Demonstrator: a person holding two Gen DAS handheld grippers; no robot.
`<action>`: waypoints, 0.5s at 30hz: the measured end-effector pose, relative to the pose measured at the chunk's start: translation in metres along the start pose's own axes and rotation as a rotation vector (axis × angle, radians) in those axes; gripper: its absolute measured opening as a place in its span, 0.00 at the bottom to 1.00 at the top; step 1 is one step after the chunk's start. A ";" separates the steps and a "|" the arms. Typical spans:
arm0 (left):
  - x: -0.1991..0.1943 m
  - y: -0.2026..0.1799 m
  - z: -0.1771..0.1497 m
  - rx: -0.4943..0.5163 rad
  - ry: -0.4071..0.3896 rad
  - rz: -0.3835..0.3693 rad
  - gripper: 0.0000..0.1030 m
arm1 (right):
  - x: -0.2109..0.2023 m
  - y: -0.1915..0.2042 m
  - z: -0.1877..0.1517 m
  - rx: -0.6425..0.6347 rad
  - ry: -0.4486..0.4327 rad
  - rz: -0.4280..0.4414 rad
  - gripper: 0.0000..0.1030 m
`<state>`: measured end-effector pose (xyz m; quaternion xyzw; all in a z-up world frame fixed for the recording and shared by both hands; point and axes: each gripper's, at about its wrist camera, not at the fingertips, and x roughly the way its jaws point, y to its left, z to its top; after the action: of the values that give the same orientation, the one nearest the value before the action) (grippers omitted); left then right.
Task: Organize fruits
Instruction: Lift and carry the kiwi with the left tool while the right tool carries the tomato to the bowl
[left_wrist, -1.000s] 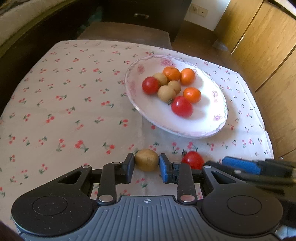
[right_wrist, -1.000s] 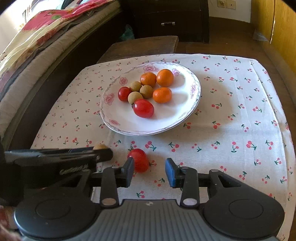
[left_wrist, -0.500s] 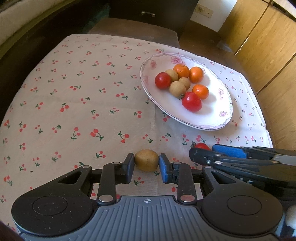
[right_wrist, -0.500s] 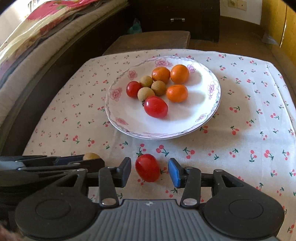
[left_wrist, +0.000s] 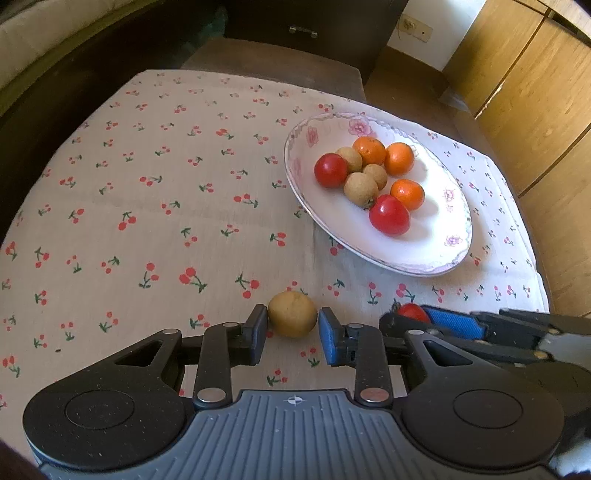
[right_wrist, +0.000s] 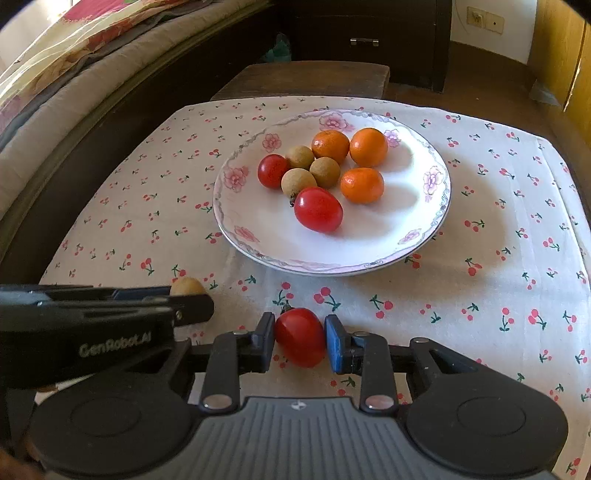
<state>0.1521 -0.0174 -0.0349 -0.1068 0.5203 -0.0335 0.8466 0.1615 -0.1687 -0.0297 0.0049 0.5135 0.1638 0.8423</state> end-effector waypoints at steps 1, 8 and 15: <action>0.001 0.000 0.001 -0.001 -0.001 0.002 0.38 | -0.001 0.000 0.000 0.000 0.000 -0.003 0.30; 0.000 0.008 0.004 -0.059 -0.002 -0.008 0.63 | -0.001 -0.002 -0.001 0.016 0.000 0.005 0.30; -0.001 0.004 0.008 -0.076 -0.024 -0.005 0.63 | -0.002 -0.002 -0.002 0.020 0.003 0.012 0.30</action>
<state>0.1583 -0.0122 -0.0320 -0.1408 0.5109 -0.0146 0.8479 0.1599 -0.1716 -0.0292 0.0161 0.5165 0.1635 0.8404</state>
